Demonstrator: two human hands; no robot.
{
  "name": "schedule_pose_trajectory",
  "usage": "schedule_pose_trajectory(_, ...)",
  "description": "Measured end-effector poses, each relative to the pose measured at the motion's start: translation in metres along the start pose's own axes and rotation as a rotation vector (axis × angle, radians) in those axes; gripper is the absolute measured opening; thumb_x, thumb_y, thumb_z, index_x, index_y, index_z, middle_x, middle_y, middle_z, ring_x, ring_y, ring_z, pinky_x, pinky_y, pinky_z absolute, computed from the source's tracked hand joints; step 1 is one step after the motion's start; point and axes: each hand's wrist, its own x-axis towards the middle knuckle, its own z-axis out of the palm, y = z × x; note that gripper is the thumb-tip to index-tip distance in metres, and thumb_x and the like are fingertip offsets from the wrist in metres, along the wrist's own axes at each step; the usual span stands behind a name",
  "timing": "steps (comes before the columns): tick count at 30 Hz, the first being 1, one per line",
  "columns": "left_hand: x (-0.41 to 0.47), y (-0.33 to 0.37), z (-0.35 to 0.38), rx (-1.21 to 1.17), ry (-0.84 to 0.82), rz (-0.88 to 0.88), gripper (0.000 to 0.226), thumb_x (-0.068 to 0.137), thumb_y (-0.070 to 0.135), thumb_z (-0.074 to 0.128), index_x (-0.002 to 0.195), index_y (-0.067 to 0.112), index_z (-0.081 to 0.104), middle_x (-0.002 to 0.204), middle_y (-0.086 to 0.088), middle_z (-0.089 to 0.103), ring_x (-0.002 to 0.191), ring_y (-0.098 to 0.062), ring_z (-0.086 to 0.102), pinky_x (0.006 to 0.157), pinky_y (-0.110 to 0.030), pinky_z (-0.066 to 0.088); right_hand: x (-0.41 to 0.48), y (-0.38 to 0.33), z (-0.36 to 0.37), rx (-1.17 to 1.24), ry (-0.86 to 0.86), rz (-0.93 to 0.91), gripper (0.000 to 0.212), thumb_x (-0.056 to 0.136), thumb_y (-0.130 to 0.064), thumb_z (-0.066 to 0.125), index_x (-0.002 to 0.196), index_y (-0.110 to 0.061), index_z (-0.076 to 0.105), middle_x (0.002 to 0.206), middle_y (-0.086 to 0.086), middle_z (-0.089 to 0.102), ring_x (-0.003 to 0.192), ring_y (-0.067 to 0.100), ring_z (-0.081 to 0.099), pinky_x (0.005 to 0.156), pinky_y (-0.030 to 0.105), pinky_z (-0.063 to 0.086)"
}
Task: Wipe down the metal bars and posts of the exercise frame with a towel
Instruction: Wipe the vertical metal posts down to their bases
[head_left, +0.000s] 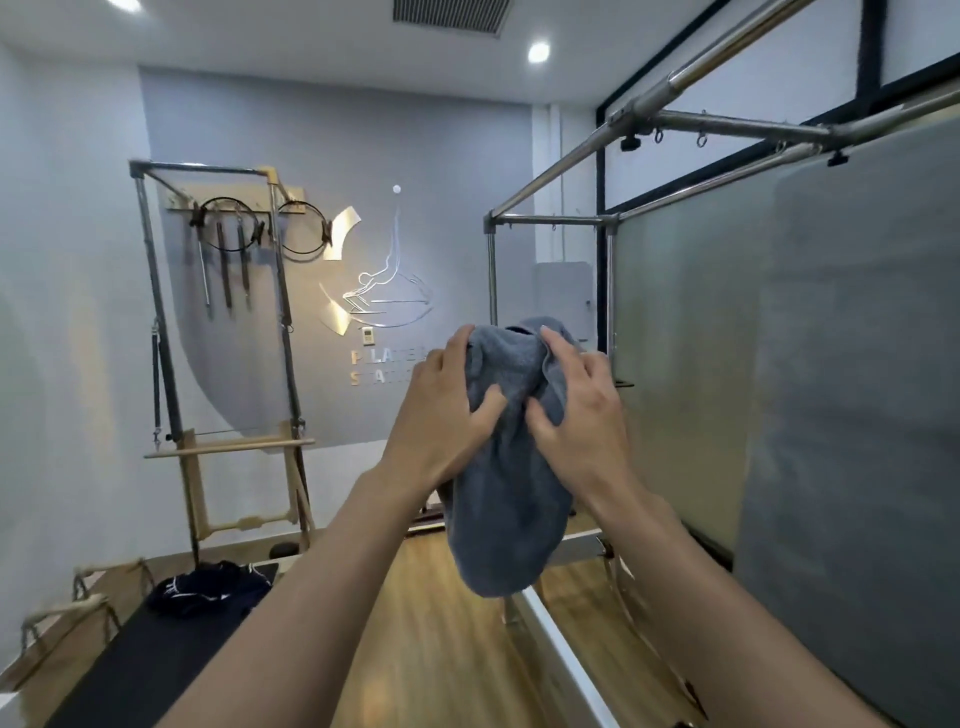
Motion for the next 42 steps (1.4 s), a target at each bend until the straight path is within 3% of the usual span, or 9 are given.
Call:
schedule_pose_trajectory(6, 0.095, -0.091, 0.06, 0.245, 0.048, 0.155, 0.071, 0.084, 0.052, 0.034, 0.145, 0.018, 0.028, 0.125, -0.011, 0.053, 0.109, -0.028, 0.047, 0.096, -0.044, 0.041, 0.08, 0.066, 0.088, -0.11, 0.06, -0.03, 0.069, 0.086, -0.017, 0.065, 0.147, -0.032, 0.036, 0.122, 0.0, 0.042, 0.102, 0.014, 0.05, 0.085, 0.019, 0.039)
schedule_pose_trajectory(11, 0.169, -0.18, 0.122, 0.252, 0.101, 0.207, 0.065, 0.091, 0.038, 0.048, 0.147, 0.016, 0.023, 0.127, -0.014, 0.047, 0.111, -0.028, 0.045, 0.094, -0.041, 0.046, 0.141, 0.137, 0.18, -0.019, 0.086, -0.055, 0.066, 0.088, -0.011, 0.065, 0.145, -0.03, 0.04, 0.122, -0.002, 0.042, 0.1, 0.002, 0.044, 0.082, -0.004, 0.031)
schedule_pose_trajectory(15, 0.239, -0.244, 0.16, 0.241, 0.109, 0.211, 0.065, 0.094, 0.034, 0.05, 0.149, 0.018, 0.018, 0.131, -0.014, 0.042, 0.115, -0.027, 0.044, 0.094, -0.043, 0.048, 0.205, 0.19, 0.251, 0.031, 0.092, -0.077, 0.066, 0.087, -0.009, 0.067, 0.144, -0.031, 0.041, 0.12, -0.003, 0.042, 0.099, -0.003, 0.04, 0.082, -0.009, 0.027)
schedule_pose_trajectory(21, 0.344, -0.341, 0.202, 0.255, 0.148, 0.175, 0.063, 0.095, 0.032, 0.051, 0.15, 0.017, 0.023, 0.133, -0.014, 0.043, 0.12, -0.029, 0.044, 0.096, -0.041, 0.046, 0.299, 0.251, 0.358, 0.049, 0.089, -0.08, 0.065, 0.088, -0.012, 0.066, 0.143, -0.033, 0.04, 0.122, -0.003, 0.043, 0.1, -0.003, 0.041, 0.082, -0.007, 0.027)
schedule_pose_trajectory(25, 0.411, -0.412, 0.244, 0.227, 0.155, 0.176, 0.062, 0.095, 0.032, 0.052, 0.149, 0.018, 0.025, 0.133, -0.015, 0.044, 0.121, -0.03, 0.043, 0.098, -0.042, 0.044, 0.356, 0.302, 0.421, 0.001, 0.036, -0.105, 0.068, 0.088, -0.019, 0.068, 0.145, -0.037, 0.035, 0.124, -0.005, 0.04, 0.099, -0.003, 0.039, 0.087, 0.008, 0.03)
schedule_pose_trajectory(29, 0.483, -0.483, 0.292, 0.194, 0.17, 0.192, 0.061, 0.096, 0.032, 0.052, 0.149, 0.019, 0.026, 0.132, -0.015, 0.046, 0.118, -0.031, 0.044, 0.094, -0.043, 0.047, 0.416, 0.356, 0.485, -0.025, -0.003, -0.107, 0.076, 0.085, -0.021, 0.073, 0.147, -0.036, 0.033, 0.122, -0.006, 0.039, 0.101, 0.001, 0.042, 0.09, 0.012, 0.032)
schedule_pose_trajectory(35, 0.598, -0.55, 0.362, 0.118, 0.214, 0.253, 0.06, 0.096, 0.031, 0.053, 0.149, 0.021, 0.028, 0.131, -0.012, 0.048, 0.118, -0.028, 0.044, 0.09, -0.042, 0.049, 0.51, 0.428, 0.556, -0.079, 0.123, -0.084, 0.066, 0.086, -0.018, 0.069, 0.144, -0.032, 0.039, 0.123, -0.008, 0.041, 0.097, -0.005, 0.039, 0.079, -0.005, 0.027)
schedule_pose_trajectory(38, 0.649, -0.576, 0.402, 0.05, 0.238, 0.275, 0.059, 0.095, 0.031, 0.055, 0.148, 0.022, 0.03, 0.127, -0.011, 0.05, 0.115, -0.027, 0.045, 0.09, -0.039, 0.048, 0.559, 0.473, 0.584, -0.108, 0.163, -0.107, 0.064, 0.087, -0.018, 0.067, 0.143, -0.032, 0.039, 0.125, -0.007, 0.042, 0.096, -0.01, 0.035, 0.086, 0.004, 0.028)
schedule_pose_trajectory(42, 0.718, -0.612, 0.456, 0.04, 0.288, 0.277, 0.058, 0.095, 0.033, 0.055, 0.146, 0.021, 0.031, 0.123, -0.013, 0.052, 0.112, -0.029, 0.047, 0.087, -0.041, 0.049, 0.622, 0.537, 0.624, -0.126, 0.209, -0.171, 0.064, 0.086, -0.014, 0.067, 0.143, -0.03, 0.042, 0.123, -0.005, 0.043, 0.099, -0.006, 0.035, 0.094, 0.014, 0.032)
